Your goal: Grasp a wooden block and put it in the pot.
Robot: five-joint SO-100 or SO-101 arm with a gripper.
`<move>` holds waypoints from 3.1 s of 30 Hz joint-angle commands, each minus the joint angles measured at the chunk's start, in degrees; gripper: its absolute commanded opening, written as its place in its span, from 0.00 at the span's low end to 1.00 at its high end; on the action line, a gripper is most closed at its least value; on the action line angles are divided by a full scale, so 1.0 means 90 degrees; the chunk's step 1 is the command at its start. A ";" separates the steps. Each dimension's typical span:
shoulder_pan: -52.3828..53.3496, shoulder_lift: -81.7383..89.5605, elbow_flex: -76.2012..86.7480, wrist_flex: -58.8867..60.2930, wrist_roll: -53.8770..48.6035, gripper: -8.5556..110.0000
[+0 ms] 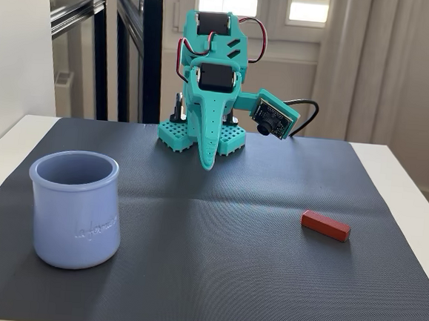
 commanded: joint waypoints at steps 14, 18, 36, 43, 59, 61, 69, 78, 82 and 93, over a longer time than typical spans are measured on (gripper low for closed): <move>0.0059 0.0068 -0.0029 0.0010 -0.0029 0.07; 0.0059 0.0068 -0.0029 0.0000 -0.0029 0.07; 0.0000 0.0039 -0.0039 -0.0059 0.0039 0.07; -0.0176 -0.1104 -0.0869 -0.0068 0.0039 0.07; -0.1475 -0.5605 -0.4238 0.0000 0.3096 0.07; -0.1689 -0.5898 -0.4346 0.0000 0.3828 0.07; -0.2529 -0.6807 -0.4805 0.0000 0.6426 0.07; -0.3252 -0.7871 -0.5049 -0.0068 0.7764 0.07; -0.3242 -0.8311 -0.5176 -0.0264 0.7725 0.07; -0.3262 -1.0039 -0.6250 -0.0596 0.7773 0.07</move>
